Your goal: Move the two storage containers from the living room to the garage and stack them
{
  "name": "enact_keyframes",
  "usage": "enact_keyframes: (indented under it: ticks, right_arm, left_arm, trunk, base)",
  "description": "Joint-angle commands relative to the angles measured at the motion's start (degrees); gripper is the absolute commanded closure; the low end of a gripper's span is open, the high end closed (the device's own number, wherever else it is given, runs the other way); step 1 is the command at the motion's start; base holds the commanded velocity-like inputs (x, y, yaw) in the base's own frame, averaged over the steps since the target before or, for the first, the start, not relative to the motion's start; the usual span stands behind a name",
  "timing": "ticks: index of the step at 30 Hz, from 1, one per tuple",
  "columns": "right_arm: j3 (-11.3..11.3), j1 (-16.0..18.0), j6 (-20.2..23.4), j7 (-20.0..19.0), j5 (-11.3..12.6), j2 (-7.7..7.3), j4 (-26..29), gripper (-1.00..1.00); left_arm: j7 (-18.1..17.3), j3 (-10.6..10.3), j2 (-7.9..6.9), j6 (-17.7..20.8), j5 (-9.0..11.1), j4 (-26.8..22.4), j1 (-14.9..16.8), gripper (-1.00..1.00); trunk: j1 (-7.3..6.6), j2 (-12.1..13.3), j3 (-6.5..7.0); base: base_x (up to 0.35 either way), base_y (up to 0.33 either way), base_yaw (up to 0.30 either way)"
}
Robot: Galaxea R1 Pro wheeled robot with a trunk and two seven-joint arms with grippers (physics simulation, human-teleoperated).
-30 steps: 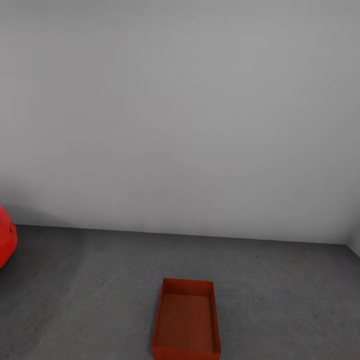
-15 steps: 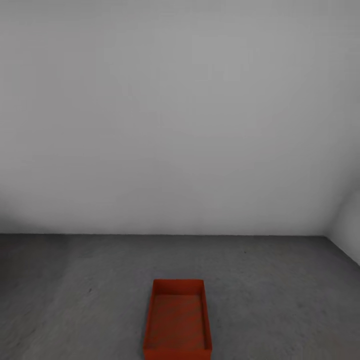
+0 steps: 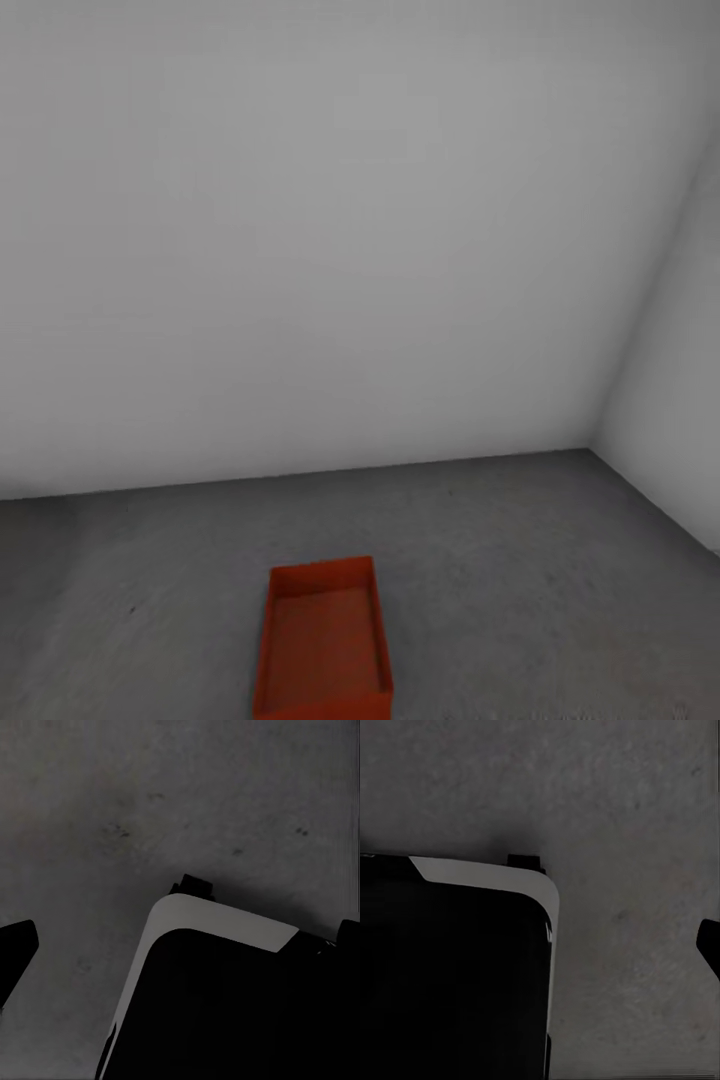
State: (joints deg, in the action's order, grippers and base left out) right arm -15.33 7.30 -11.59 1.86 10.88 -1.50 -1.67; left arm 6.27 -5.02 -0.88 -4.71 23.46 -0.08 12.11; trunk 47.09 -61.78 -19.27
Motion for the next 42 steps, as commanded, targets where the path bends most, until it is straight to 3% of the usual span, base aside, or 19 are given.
enact_keyframes:
  ticks: [1, 42]
  right_arm:
    - [-0.49, 0.08, -0.30, 0.02, 0.49, 0.02, -0.18, -1.00]
    - [-0.58, 0.08, -0.37, -0.02, 0.22, 0.17, -0.18, -1.00]
  left_arm:
    - [0.14, -0.50, 0.00, -0.13, 0.44, -0.01, 0.01, -1.00]
    - [0.33, -0.51, 0.09, -0.13, 0.44, -0.01, 0.01, -1.00]
  trunk:
    - [0.00, -0.04, -0.06]
    - [0.00, -0.04, 0.14]
  base:
    - [0.000, 0.000, -0.295]
    - [0.000, 0.000, -0.295]
